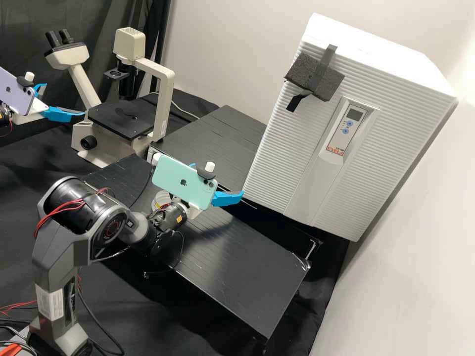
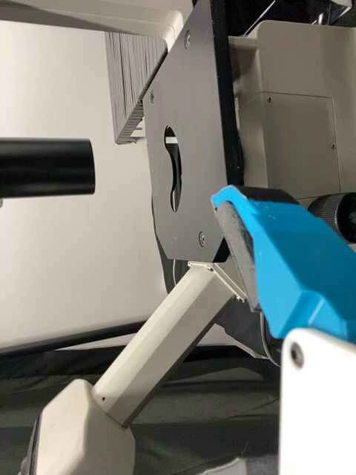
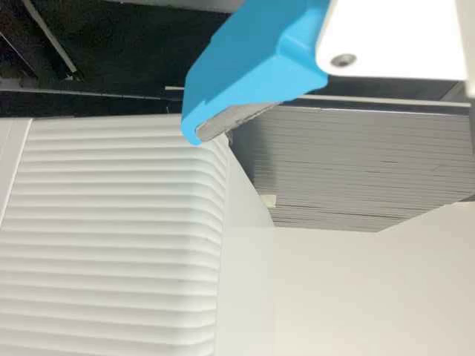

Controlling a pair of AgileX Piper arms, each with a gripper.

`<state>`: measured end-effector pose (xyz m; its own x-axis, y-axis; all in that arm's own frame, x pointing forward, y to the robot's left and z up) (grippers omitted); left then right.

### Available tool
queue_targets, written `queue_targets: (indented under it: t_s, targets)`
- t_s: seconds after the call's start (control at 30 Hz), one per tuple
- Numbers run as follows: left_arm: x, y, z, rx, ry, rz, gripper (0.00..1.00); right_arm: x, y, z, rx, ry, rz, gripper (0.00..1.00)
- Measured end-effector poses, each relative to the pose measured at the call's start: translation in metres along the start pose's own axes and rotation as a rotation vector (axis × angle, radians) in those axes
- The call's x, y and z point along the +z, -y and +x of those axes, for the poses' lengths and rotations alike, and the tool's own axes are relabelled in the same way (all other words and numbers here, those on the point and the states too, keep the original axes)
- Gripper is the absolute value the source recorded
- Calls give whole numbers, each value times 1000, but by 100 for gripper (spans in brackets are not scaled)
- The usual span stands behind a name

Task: Open the petri dish lid.

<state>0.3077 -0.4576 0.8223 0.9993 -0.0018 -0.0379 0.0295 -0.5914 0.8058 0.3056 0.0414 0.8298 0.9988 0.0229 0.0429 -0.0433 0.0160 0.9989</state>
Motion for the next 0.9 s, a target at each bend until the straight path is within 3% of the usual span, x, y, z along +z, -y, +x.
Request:
queue_targets:
  t_s: [0.3, 0.47, 0.73, 0.9]
  targets:
    - [0, 0, 0, 0, 0, 0, 100, 0, 0, -3, 2, 1, 1, 100]
    - [0, 0, 0, 0, 0, 0, 100, 2, -7, -28, 28, 2, -2, 100]
    - [0, 0, 0, 0, 0, 0, 100, -14, -17, -80, 139, -155, 5, 100]
    - [0, 0, 0, 0, 0, 0, 100, -20, -2, -101, 95, -211, 15, 100]
